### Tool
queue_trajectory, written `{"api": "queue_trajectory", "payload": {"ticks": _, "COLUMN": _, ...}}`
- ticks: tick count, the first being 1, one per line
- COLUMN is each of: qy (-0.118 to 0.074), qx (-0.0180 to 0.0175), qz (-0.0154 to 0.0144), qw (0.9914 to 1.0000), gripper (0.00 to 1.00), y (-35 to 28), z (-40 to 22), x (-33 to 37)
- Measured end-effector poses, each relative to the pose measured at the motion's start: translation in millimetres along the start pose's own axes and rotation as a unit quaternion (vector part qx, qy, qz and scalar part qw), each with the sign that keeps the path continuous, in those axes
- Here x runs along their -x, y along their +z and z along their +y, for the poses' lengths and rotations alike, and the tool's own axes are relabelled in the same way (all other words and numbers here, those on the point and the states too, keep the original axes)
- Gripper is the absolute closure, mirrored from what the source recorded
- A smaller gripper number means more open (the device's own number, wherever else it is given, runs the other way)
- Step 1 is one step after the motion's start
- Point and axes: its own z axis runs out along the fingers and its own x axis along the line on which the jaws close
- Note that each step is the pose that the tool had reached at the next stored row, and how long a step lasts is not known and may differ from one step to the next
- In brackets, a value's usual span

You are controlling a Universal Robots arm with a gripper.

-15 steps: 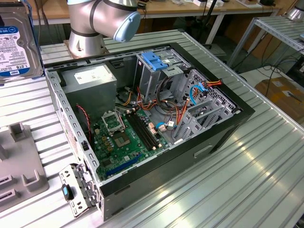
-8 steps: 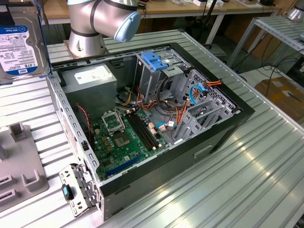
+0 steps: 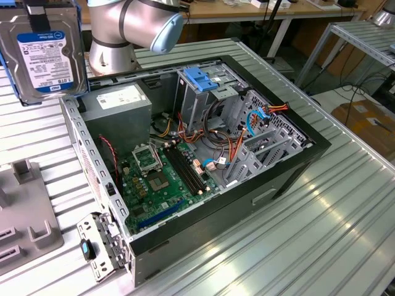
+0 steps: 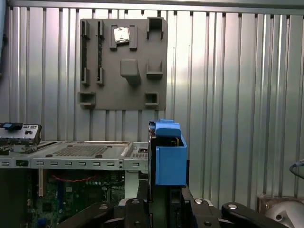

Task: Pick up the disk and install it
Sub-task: 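Pick up the disk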

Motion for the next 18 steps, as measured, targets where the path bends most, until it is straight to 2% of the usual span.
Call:
{"api": "queue_trajectory", "payload": {"ticks": 10, "qy": 0.000, "qx": 0.0000, "qz": 0.0000, "qw": 1.00000, "gripper": 0.65, "y": 0.4, "z": -42.7, "x": -0.8}}
{"api": "queue_trajectory", "payload": {"ticks": 12, "qy": 0.000, "qx": 0.0001, "qz": 0.0000, "qw": 1.00000, "gripper": 0.65, "y": 0.5, "z": -53.1, "x": -1.0}}
{"api": "queue_trajectory", "payload": {"ticks": 13, "qy": 0.000, "qx": 0.0001, "qz": 0.0001, "qw": 1.00000, "gripper": 0.65, "y": 0.5, "z": -62.0, "x": -1.2}}
{"api": "queue_trajectory", "payload": {"ticks": 15, "qy": 0.000, "qx": 0.0001, "qz": 0.0000, "qw": 1.00000, "gripper": 0.65, "y": 0.7, "z": -71.8, "x": -1.4}}
{"api": "queue_trajectory", "payload": {"ticks": 16, "qy": 0.000, "qx": 0.0001, "qz": 0.0000, "qw": 1.00000, "gripper": 0.65, "y": 0.8, "z": -80.9, "x": -1.6}}
{"api": "queue_trajectory", "payload": {"ticks": 18, "qy": 0.000, "qx": 0.0001, "qz": 0.0000, "qw": 1.00000, "gripper": 0.65, "y": 0.8, "z": -88.6, "x": -1.7}}
